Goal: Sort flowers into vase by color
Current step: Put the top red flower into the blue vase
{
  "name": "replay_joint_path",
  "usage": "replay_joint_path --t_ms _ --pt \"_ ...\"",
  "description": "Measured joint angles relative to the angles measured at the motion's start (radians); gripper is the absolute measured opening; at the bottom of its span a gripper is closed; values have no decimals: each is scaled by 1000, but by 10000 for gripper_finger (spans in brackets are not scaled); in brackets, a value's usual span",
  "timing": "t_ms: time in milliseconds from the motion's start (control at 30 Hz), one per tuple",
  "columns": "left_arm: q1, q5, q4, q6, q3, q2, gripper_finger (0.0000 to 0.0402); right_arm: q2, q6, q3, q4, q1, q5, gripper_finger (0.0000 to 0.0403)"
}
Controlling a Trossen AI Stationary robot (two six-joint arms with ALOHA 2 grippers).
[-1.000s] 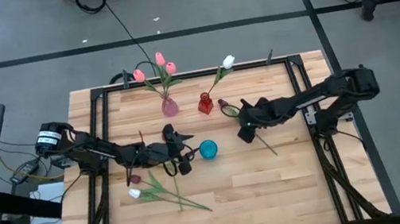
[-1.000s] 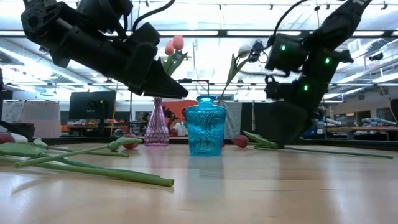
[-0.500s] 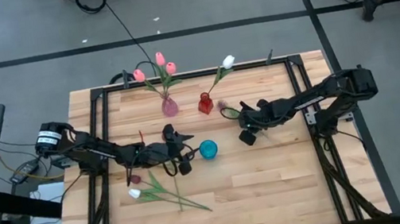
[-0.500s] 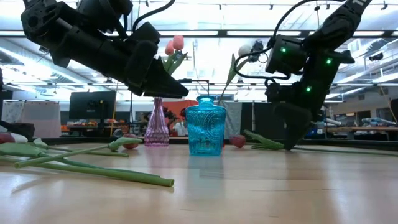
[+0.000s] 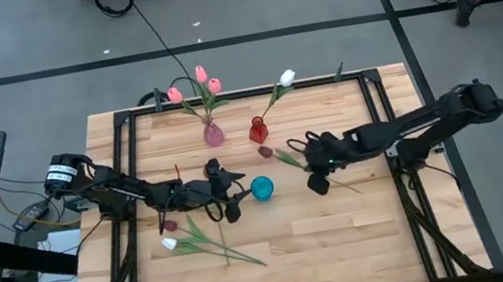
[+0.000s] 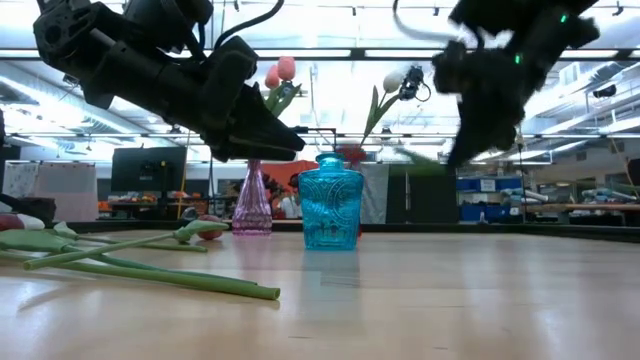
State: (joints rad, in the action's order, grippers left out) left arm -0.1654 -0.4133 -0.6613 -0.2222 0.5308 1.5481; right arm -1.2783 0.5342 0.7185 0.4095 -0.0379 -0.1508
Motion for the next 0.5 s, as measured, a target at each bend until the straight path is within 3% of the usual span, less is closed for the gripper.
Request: replay_joint_path --t_ms 167,300,500 --pt "0 0 -78 0 0 0 249 55 -89 0 -130 -54 -116 6" --pt "13 6 -230 31 0 0 249 40 -188 1 -347 -86 -212 6" --pt "45 87 -314 36 29 0 249 -28 -362 2 -727 -101 -218 6"
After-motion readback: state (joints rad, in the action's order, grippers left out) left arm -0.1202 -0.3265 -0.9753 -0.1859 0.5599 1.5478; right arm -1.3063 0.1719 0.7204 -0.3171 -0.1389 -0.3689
